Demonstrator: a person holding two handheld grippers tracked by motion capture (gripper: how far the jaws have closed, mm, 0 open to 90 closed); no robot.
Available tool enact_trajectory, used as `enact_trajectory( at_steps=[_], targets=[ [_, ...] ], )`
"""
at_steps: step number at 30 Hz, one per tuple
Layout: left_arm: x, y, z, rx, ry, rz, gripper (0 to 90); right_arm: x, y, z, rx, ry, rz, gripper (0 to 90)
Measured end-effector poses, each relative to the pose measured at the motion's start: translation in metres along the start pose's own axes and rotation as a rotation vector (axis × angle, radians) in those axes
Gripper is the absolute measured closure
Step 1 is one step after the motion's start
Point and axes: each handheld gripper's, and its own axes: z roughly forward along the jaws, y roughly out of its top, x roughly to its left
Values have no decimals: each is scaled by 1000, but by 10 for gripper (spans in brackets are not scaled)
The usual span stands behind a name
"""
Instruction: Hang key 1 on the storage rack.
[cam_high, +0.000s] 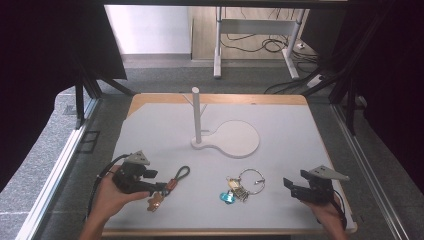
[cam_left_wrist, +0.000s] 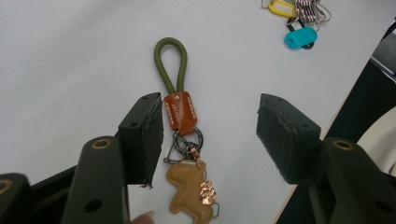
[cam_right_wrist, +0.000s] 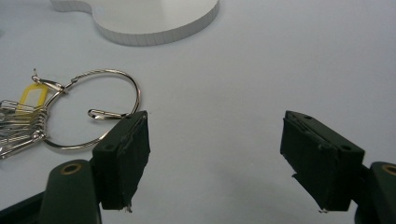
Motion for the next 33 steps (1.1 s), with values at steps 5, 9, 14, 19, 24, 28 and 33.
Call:
enact_trajectory(
  at_steps=[5,9,14,19,24,28,33],
  targets=[
    [2,10,11,59,-3,-4,415,3,1,-1,-3,4,-9,245],
    [4,16,19,95,4,-11,418,4,1,-3,-7,4,-16,246],
    [7,19,31,167,2,-25,418,4,-1,-3,-1,-6,-7,248],
    [11,22,42,209,2,-41,420,5,1,-3,-10,-18,-16,252],
    [12,25,51,240,3,-49,424,6,0,-1,-4,-28,-24,255],
    [14,27,56,255,4,-54,425,6,-2,1,-6,-43,-21,262],
    [14,29,70,326,15,-47,431,6,-3,1,-6,-55,-24,267]
  ],
)
